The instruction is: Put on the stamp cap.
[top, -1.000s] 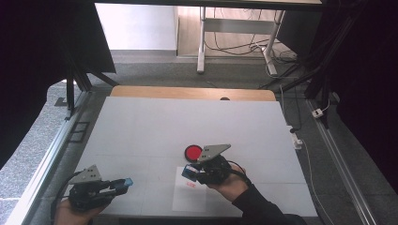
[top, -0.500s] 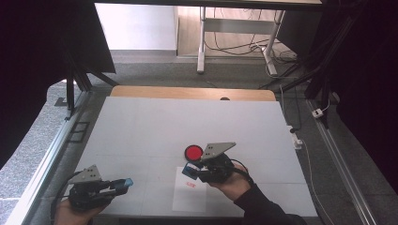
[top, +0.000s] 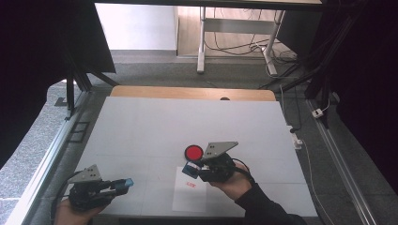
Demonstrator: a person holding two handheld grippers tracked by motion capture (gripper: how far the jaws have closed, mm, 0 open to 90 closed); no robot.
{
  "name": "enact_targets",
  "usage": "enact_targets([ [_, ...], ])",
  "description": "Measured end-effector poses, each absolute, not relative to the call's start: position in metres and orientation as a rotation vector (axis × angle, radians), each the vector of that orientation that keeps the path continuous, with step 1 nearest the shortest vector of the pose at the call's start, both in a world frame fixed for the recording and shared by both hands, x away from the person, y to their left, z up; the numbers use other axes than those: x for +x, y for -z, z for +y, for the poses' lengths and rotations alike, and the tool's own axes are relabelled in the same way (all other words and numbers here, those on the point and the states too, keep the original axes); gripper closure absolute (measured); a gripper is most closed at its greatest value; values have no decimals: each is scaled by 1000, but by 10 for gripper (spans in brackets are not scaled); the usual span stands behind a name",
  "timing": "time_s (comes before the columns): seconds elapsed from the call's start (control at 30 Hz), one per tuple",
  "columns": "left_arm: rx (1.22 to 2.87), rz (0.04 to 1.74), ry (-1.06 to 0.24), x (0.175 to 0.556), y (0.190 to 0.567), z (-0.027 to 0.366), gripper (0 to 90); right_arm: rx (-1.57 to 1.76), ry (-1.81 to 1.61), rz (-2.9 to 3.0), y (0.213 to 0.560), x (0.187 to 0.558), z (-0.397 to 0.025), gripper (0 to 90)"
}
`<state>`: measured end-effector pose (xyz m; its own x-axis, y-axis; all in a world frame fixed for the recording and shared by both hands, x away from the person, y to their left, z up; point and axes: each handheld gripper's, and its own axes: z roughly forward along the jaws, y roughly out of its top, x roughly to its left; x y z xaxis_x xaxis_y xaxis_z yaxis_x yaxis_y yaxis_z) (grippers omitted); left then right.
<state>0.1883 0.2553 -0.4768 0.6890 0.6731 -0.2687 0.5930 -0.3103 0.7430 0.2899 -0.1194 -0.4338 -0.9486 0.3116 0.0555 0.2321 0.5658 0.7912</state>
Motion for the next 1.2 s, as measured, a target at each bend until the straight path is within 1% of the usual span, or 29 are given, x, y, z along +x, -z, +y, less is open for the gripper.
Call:
enact_targets([
  [0.3,2048,936,-90,194,472,242,681,471,-1371,2699,430,291,-120,707],
  [0.5,2039,905,-65,201,469,237,681,483,-1397,2699,428,292,-122,707],
  [0.9,2066,722,-2,220,466,208,681,466,-1446,2709,420,292,-125,707],
  [1.2,2092,629,20,233,465,190,681,450,-1481,2697,414,291,-127,707],
])
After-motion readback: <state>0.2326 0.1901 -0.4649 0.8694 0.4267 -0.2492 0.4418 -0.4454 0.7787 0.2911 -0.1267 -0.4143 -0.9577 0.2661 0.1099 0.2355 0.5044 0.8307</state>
